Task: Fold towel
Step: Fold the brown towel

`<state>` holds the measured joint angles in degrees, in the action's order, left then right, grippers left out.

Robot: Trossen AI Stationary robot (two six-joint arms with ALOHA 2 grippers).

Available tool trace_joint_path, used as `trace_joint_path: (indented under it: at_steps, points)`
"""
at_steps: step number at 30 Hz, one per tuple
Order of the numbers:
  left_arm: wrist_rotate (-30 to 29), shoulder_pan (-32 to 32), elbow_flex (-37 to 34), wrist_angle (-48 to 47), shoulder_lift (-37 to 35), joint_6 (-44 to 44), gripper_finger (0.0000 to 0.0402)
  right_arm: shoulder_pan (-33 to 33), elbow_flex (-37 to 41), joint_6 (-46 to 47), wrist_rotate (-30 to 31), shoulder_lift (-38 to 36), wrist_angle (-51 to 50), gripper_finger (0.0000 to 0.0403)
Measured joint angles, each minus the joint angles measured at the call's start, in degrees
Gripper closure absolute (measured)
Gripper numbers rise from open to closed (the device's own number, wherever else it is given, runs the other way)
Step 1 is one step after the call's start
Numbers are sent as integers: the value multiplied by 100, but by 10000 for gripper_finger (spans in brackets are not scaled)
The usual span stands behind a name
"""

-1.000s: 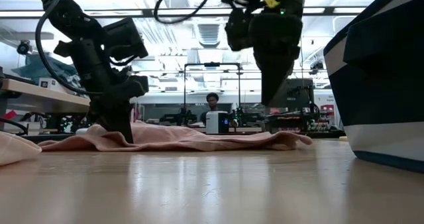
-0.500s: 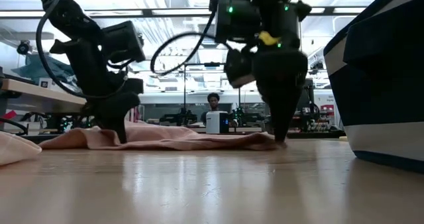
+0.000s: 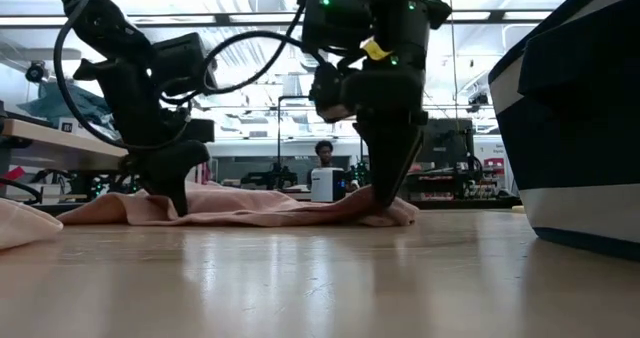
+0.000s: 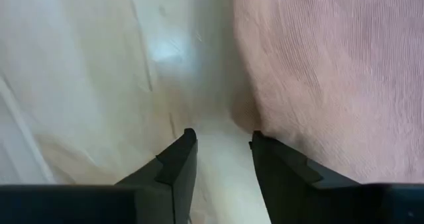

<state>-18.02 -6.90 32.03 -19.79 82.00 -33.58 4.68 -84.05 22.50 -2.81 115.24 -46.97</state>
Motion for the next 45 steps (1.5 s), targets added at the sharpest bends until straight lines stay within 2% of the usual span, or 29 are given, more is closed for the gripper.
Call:
trace_joint_path:
  at_steps: [2, 7, 15, 18, 22, 27, 30, 35, 39, 45]
  points:
    - [2, 0, 0, 2, 0, 0, 380, 20, 0, -6, 27, 0, 13, 265]
    - [13, -1, -2, 9, 2, 0, 379, 32, 18, -127, 551, 123, 124, 277]
    - [25, -2, -7, 31, 4, 2, 380, 32, -23, -160, 649, 575, 346, 301]
    - [35, -2, -7, 33, 4, 2, 379, 30, -24, -246, 643, 668, 290, 326]
    - [39, -2, -13, 39, 4, 4, 380, 17, -23, -412, 626, 635, 160, 388]
    - [41, -2, -24, 50, 7, 2, 379, 10, -1, -621, 490, 415, -536, 397]
    - [39, -2, -25, 53, 7, 3, 380, 13, 31, -1005, -9, 255, -1005, 396]
    - [52, 0, -15, 70, 9, 2, 378, 65, 31, -1027, -371, -77, -1074, 383]
    - [147, -2, 20, 48, 3, 3, 379, 58, 26, -956, -377, -261, -1242, 350]
    - [859, -3, 95, 20, -87, 66, 378, 71, 18, -789, -500, -591, -1723, 295]
